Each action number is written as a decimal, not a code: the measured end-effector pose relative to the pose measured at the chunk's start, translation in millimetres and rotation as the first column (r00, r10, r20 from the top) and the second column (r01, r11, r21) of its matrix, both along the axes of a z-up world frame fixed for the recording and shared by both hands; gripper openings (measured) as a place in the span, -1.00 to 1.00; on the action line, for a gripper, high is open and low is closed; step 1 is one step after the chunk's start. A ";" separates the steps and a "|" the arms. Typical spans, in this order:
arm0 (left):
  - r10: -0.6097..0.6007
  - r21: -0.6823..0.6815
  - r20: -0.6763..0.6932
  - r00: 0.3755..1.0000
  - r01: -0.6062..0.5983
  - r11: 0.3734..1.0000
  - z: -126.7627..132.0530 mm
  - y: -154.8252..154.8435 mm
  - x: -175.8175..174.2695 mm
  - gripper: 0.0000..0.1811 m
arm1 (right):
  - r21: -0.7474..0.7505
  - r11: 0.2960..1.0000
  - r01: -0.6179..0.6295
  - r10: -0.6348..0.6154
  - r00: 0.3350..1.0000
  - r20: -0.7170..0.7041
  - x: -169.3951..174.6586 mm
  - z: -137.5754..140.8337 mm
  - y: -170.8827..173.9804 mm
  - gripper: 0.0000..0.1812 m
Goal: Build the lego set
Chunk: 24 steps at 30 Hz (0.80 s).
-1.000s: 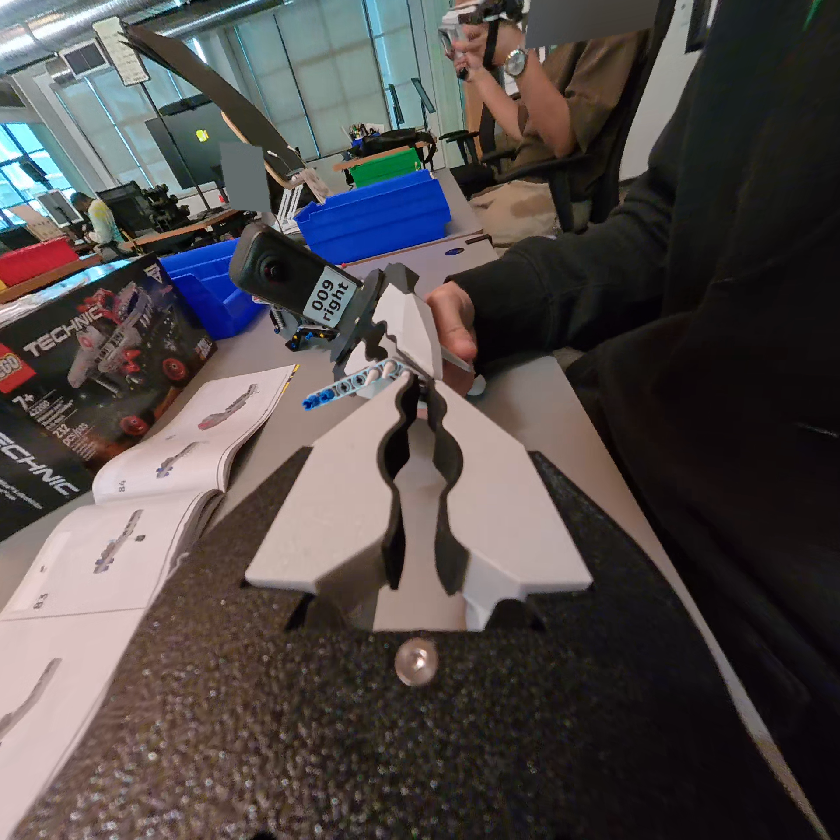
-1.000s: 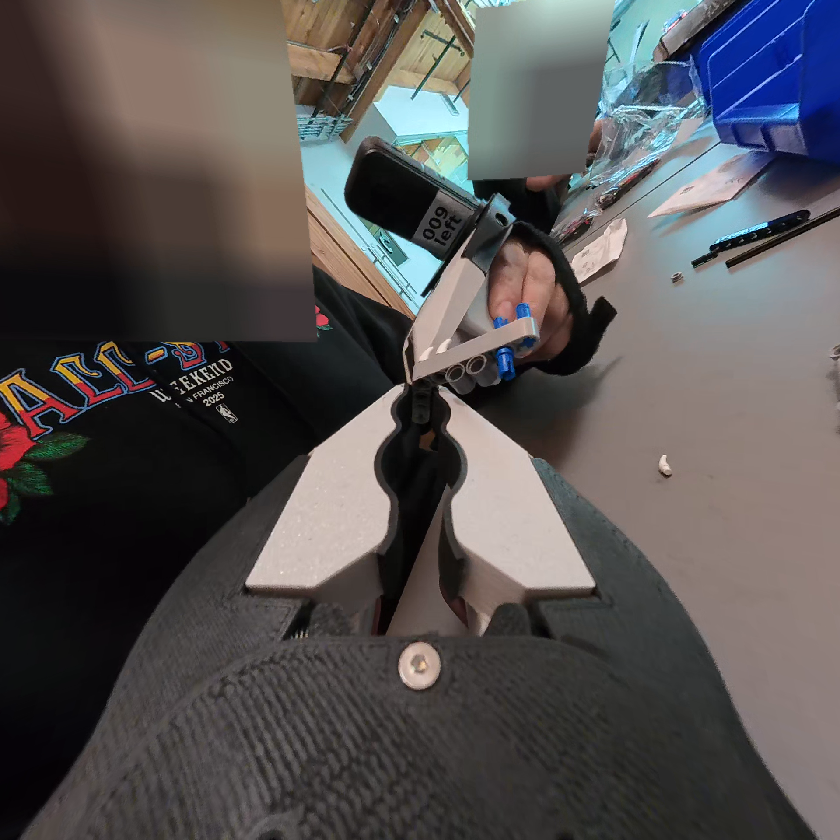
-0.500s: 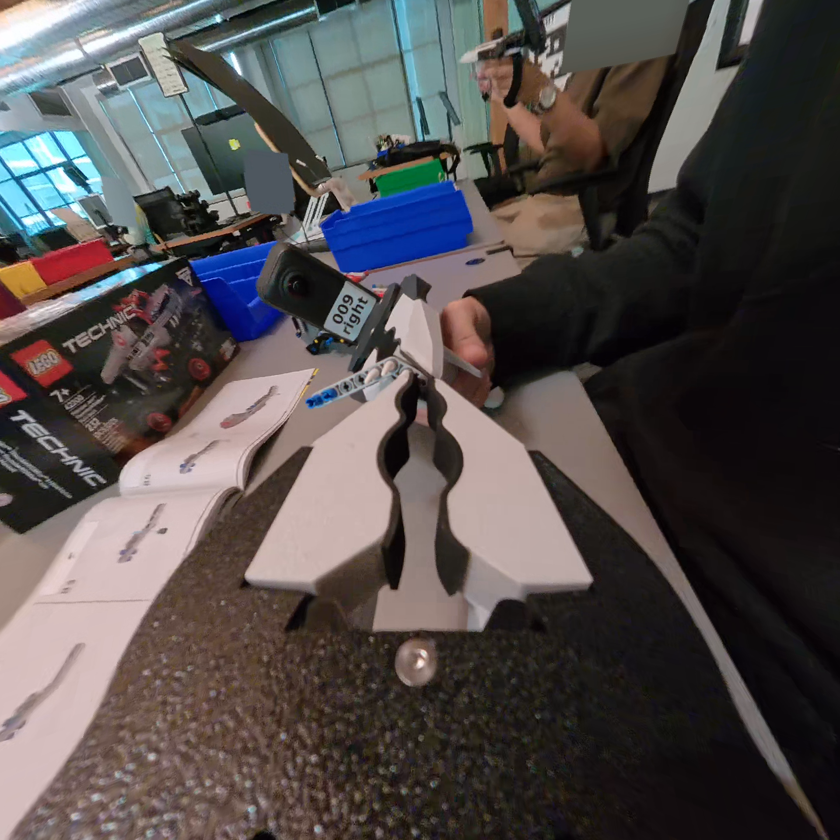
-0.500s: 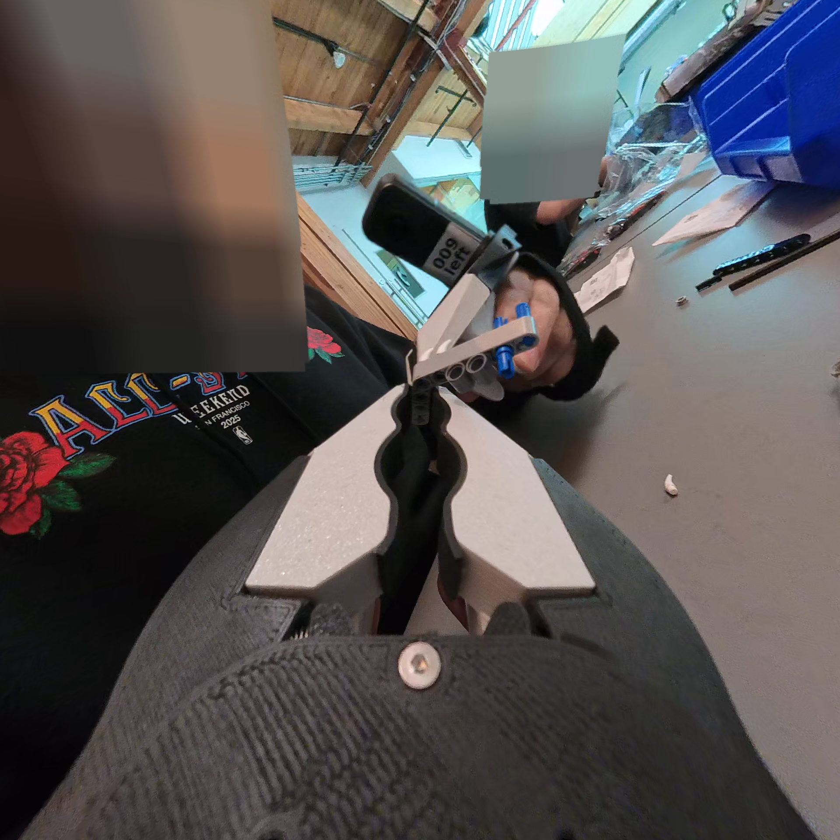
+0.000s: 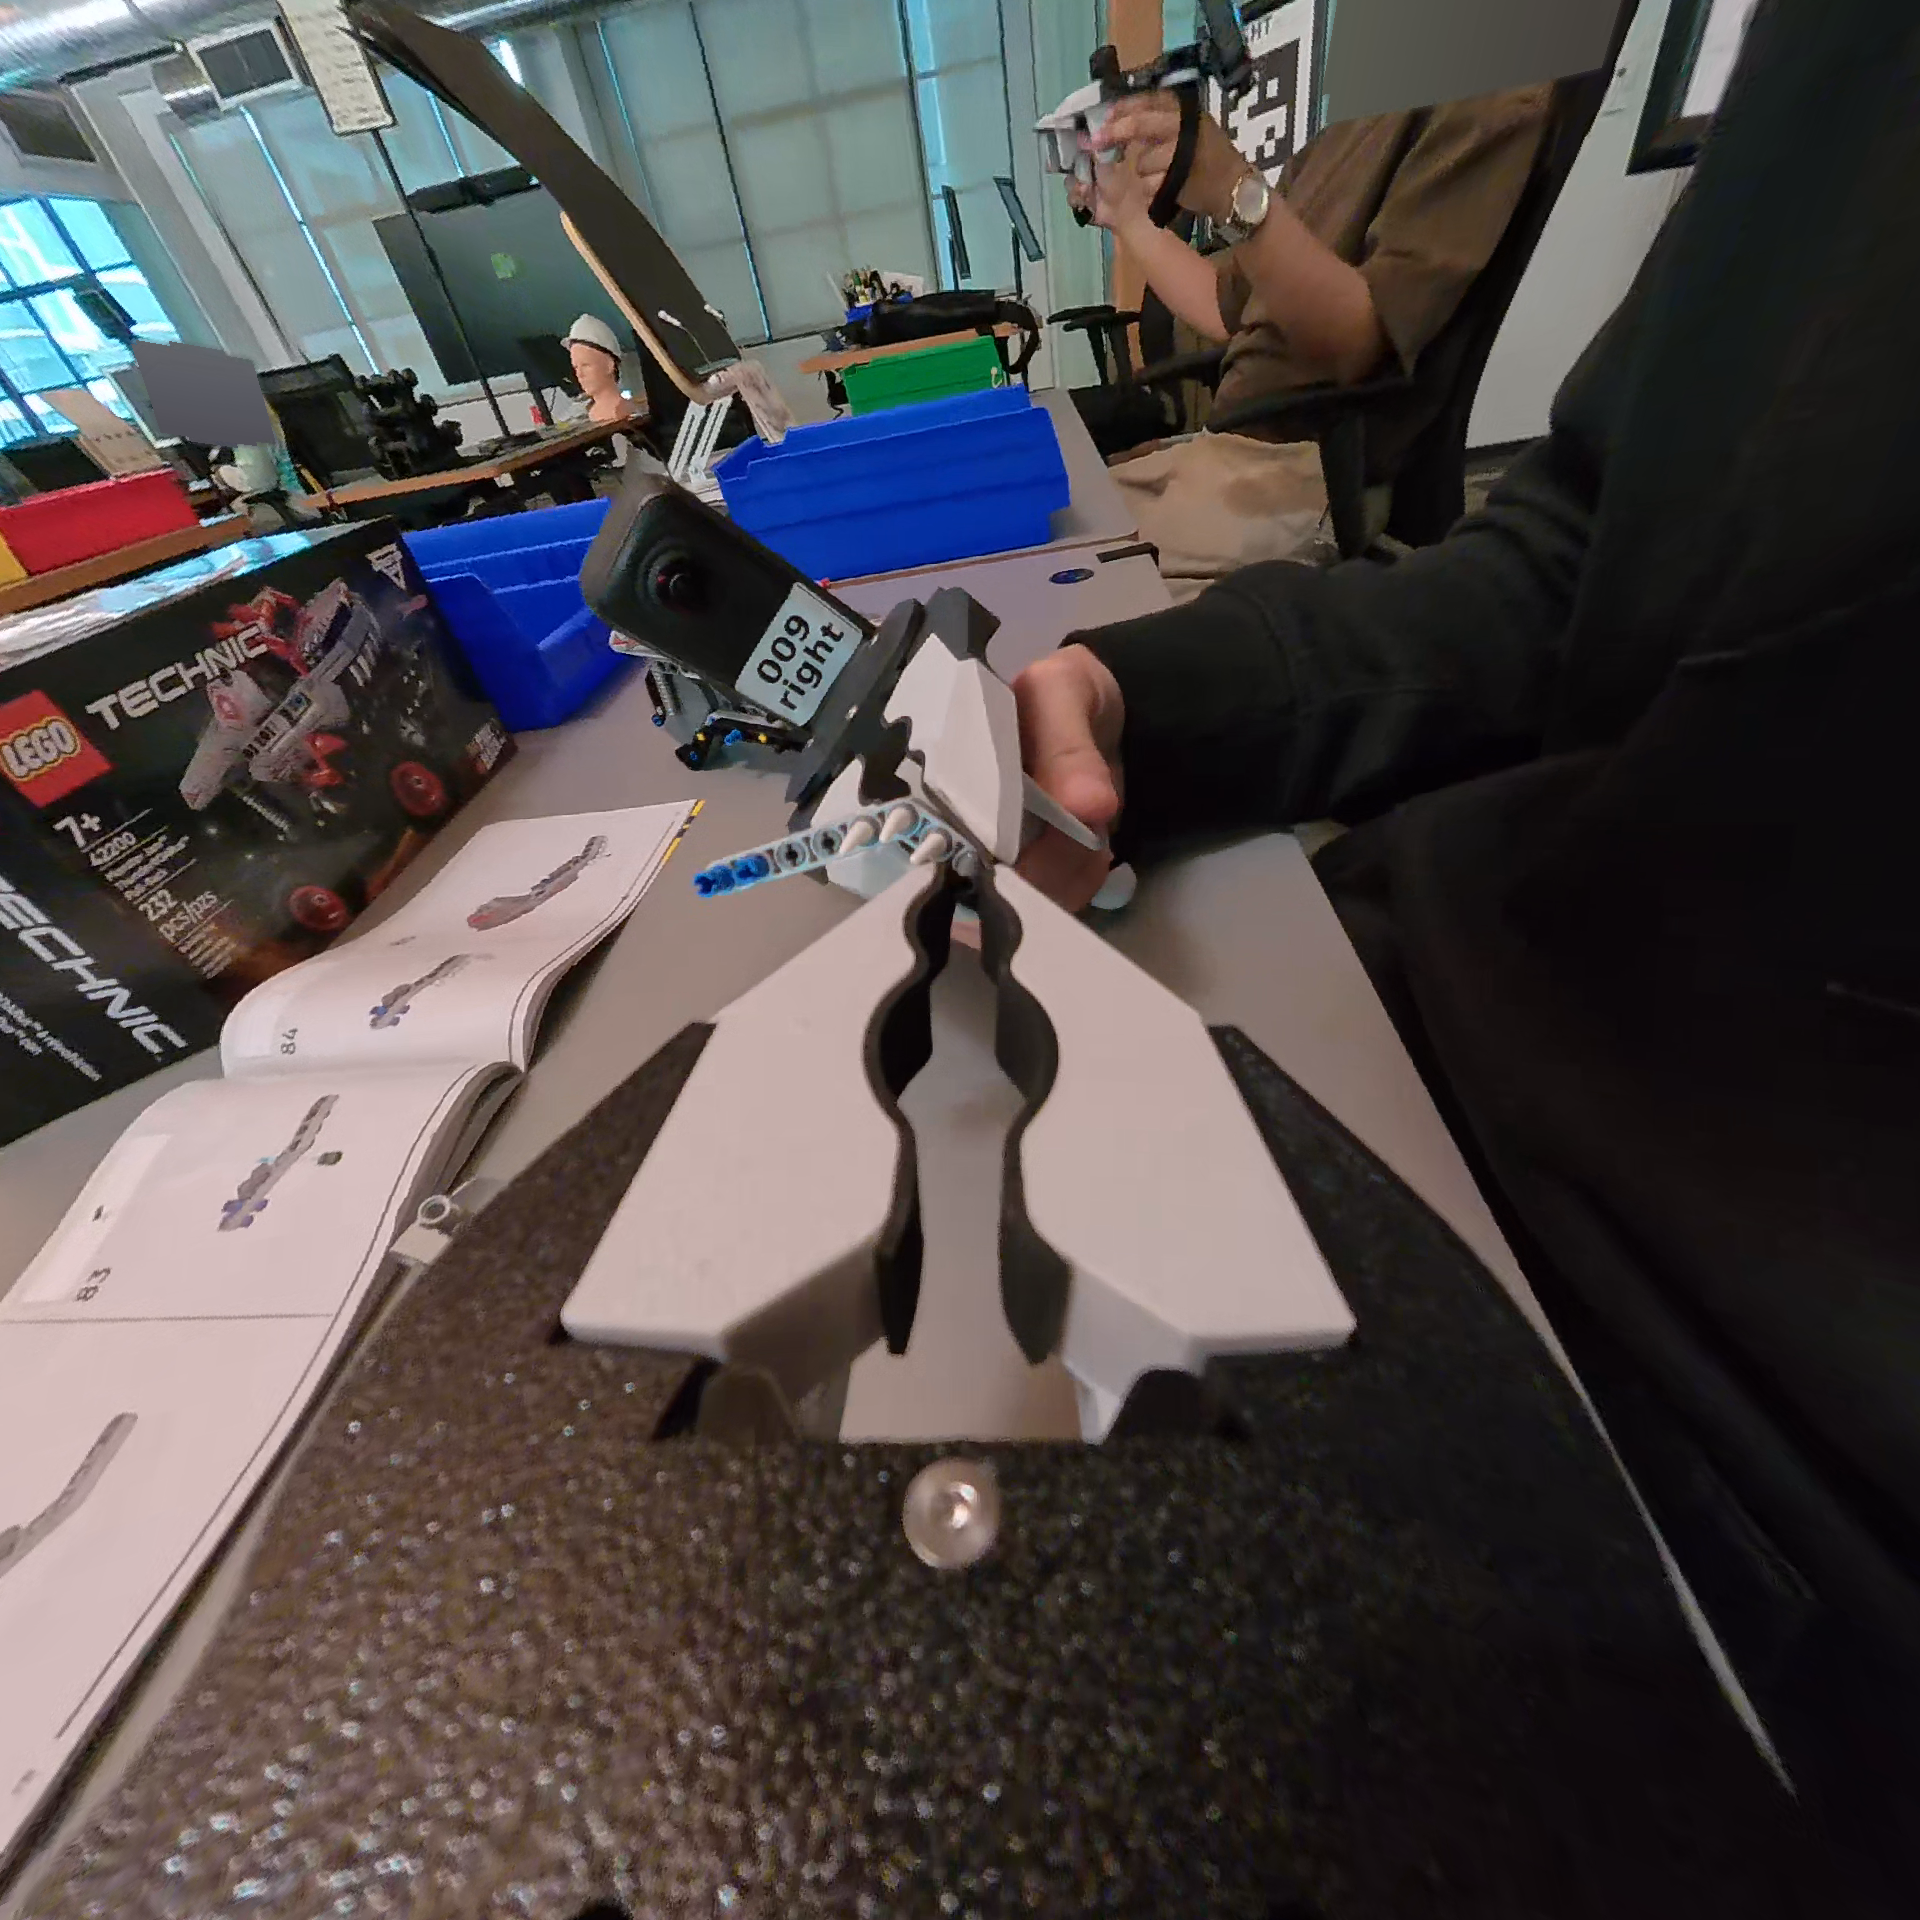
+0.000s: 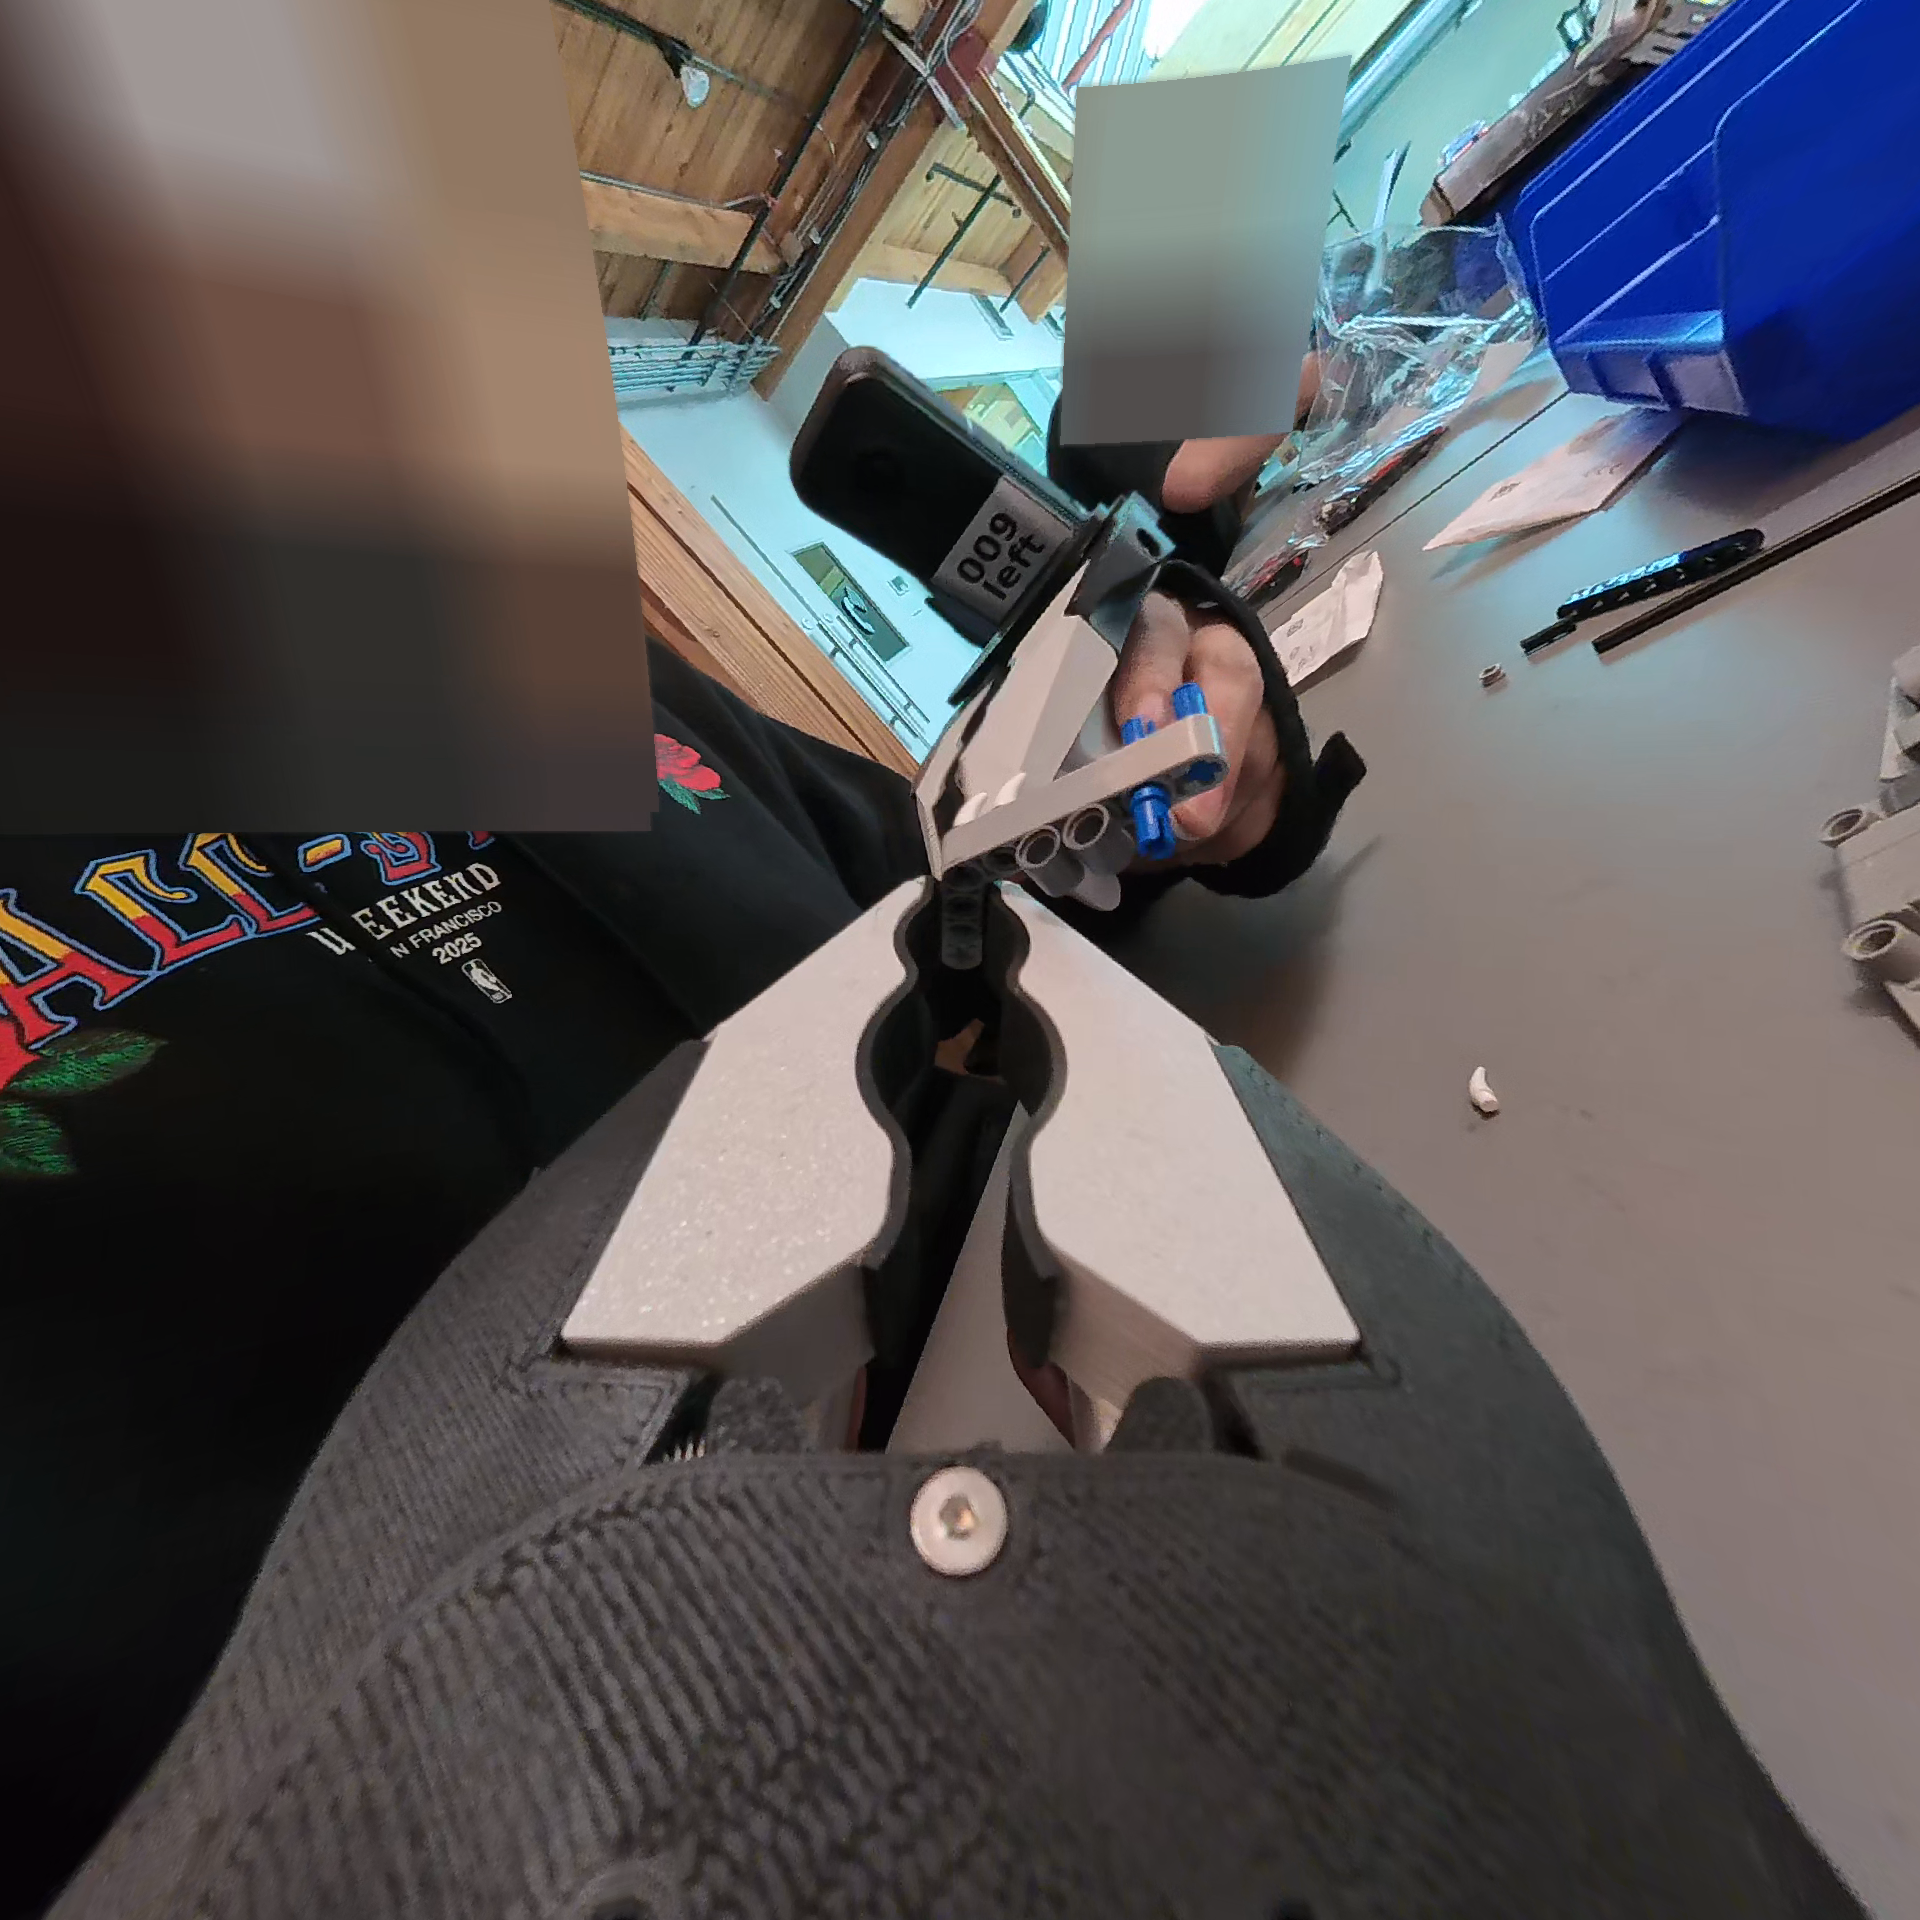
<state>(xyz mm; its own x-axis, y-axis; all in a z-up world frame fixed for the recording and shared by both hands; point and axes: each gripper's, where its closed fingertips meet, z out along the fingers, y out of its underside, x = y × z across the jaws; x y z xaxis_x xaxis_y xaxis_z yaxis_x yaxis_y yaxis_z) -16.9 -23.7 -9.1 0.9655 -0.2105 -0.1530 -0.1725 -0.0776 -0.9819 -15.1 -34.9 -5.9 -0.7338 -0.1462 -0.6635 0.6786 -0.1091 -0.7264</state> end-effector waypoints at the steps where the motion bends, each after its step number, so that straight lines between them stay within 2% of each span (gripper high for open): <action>1: -0.005 -0.001 -0.005 1.000 0.005 1.000 -0.3 -0.5 0.8 -0.98 | 0.005 1.000 -0.002 0.002 1.000 0.001 0.1 -0.6 -0.5 -0.93; 6: -0.021 -0.023 -0.065 0.998 0.019 1.000 -6.9 -3.4 -1.1 -0.98 | 0.038 0.999 -0.002 0.001 1.000 0.016 -1.3 -5.6 -3.1 -0.93; 10: 0.027 0.013 -0.251 0.968 -0.025 1.000 -6.8 -3.4 -2.0 -0.99 | 0.054 0.999 0.008 -0.009 1.000 0.013 -2.2 -7.6 -4.6 -0.93; 18: 0.062 -0.066 -0.407 0.912 -0.096 0.993 -17.0 -4.8 -3.9 -0.98 | 0.101 0.995 -0.003 0.001 1.000 0.027 -1.8 -14.4 -6.7 -0.93; 24: 0.063 -0.086 -0.464 0.884 -0.116 0.990 -21.0 -2.6 -3.5 -0.98 | 0.132 0.991 -0.001 -0.004 0.999 0.039 -3.1 -19.2 -8.1 -0.93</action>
<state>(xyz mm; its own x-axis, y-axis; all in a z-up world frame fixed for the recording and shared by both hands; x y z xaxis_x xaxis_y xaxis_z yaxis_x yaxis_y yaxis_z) -20.3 -26.2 -30.0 0.8083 -0.1669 -0.5647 -0.5887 -0.2151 -0.7792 -18.2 -43.1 -25.1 -0.7068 -0.0549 -0.7053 0.7069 -0.0152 -0.7071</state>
